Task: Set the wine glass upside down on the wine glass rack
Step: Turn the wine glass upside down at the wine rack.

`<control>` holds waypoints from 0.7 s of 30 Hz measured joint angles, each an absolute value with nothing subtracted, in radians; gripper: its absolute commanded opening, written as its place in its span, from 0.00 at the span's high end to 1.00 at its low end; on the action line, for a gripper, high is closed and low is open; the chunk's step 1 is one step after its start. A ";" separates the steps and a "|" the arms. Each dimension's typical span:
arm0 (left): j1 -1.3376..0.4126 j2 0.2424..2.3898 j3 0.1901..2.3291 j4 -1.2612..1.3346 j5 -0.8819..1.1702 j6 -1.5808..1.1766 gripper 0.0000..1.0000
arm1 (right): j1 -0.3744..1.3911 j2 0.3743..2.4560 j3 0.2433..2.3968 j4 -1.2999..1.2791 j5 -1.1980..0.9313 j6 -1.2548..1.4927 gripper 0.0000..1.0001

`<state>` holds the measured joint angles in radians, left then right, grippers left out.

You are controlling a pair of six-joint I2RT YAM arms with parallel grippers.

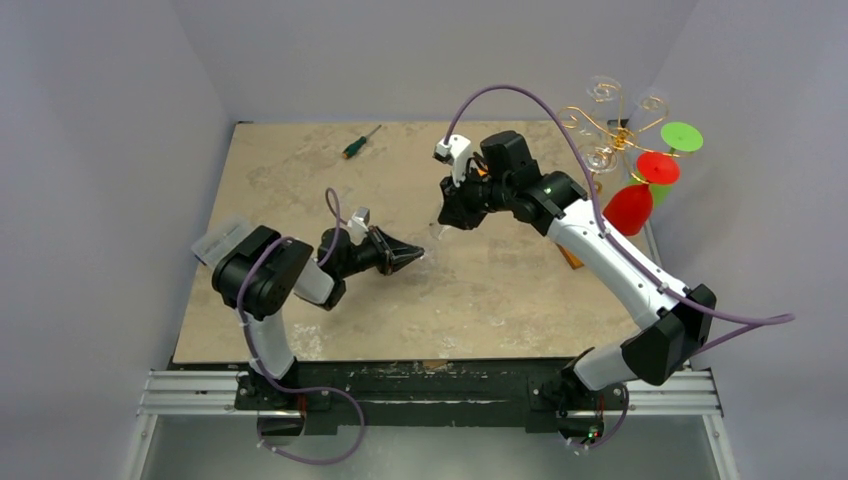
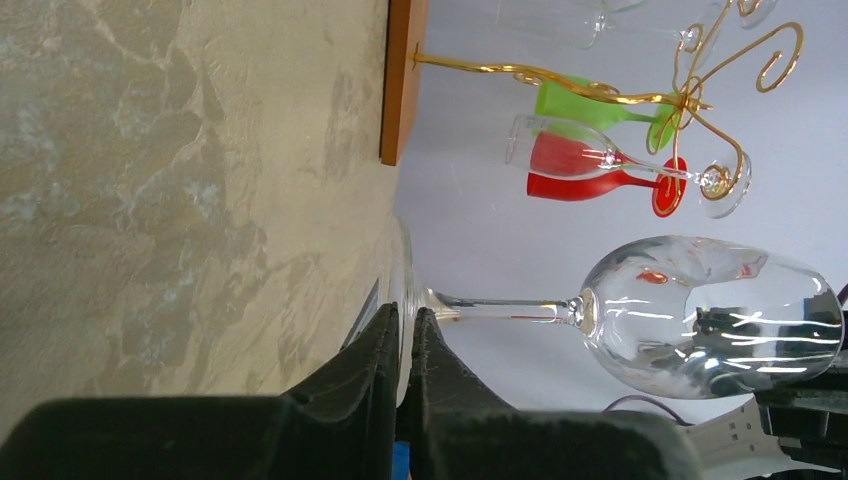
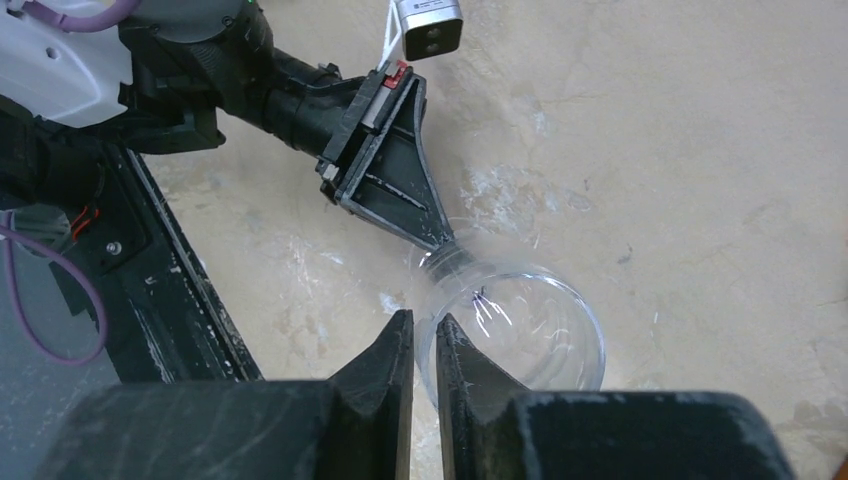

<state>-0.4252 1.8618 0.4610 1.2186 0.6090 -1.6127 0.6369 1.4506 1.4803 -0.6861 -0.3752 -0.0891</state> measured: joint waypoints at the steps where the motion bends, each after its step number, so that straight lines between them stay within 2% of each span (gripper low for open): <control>1: -0.425 1.858 0.458 1.218 0.611 -1.613 1.00 | 0.632 1.451 1.480 -0.686 -0.375 -0.089 0.83; 5: -0.421 1.837 0.443 1.217 0.616 -1.612 1.00 | 0.629 1.449 1.480 -0.686 -0.364 -0.112 0.57; 9: -0.392 1.789 0.411 1.215 0.618 -1.603 1.00 | 0.634 1.433 1.480 -0.700 -0.363 -0.150 0.40; 17: -0.277 1.718 0.336 1.218 0.653 -1.594 1.00 | 0.640 1.348 1.481 -0.764 -0.368 -0.240 0.25; 21: -0.210 1.676 0.305 1.216 0.677 -1.592 1.00 | 0.636 1.301 1.508 -0.824 -0.369 -0.300 0.22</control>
<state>-0.2100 1.6760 0.3050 1.2163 0.6773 -1.5925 0.6361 1.3006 1.5082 -0.8238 -0.3691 -0.2996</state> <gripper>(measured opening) 0.038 0.761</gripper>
